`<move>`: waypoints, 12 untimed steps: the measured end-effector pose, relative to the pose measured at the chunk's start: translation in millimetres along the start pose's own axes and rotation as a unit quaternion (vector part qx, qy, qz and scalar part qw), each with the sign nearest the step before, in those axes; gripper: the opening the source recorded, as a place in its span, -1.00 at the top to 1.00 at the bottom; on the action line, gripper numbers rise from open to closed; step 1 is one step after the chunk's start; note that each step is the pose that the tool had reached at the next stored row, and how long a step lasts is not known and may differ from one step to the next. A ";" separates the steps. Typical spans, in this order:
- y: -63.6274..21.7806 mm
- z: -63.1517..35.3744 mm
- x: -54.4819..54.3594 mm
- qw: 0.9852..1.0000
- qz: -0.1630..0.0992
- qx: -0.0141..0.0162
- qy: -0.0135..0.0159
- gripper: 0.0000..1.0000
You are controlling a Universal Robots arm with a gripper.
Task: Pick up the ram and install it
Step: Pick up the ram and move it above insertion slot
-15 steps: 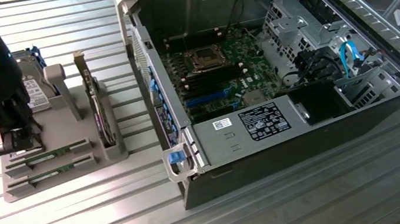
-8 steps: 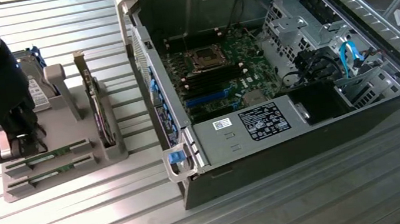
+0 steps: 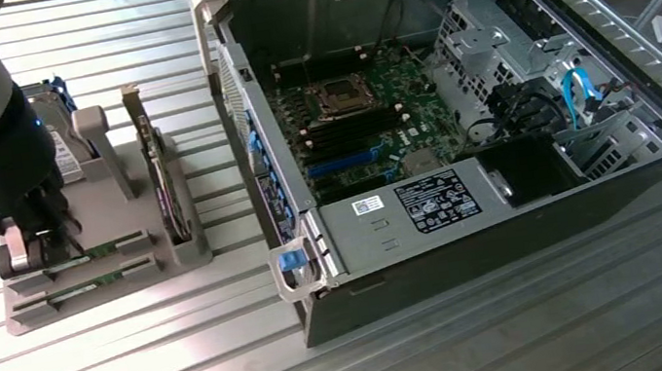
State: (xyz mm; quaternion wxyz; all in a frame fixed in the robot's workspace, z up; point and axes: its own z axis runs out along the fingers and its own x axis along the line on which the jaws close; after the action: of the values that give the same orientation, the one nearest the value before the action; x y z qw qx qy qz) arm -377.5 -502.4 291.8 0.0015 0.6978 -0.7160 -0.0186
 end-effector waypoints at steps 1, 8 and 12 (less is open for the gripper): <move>0.0 0.0 0.0 1.000 0.000 0.000 0.000 0.40; -0.1 3.6 0.1 1.000 0.000 0.000 0.000 0.40; -0.3 10.2 0.3 1.000 0.000 0.000 0.000 0.40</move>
State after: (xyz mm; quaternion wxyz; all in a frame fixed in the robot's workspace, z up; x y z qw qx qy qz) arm -377.5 -502.4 281.6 0.0015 0.6978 -0.7160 -0.0186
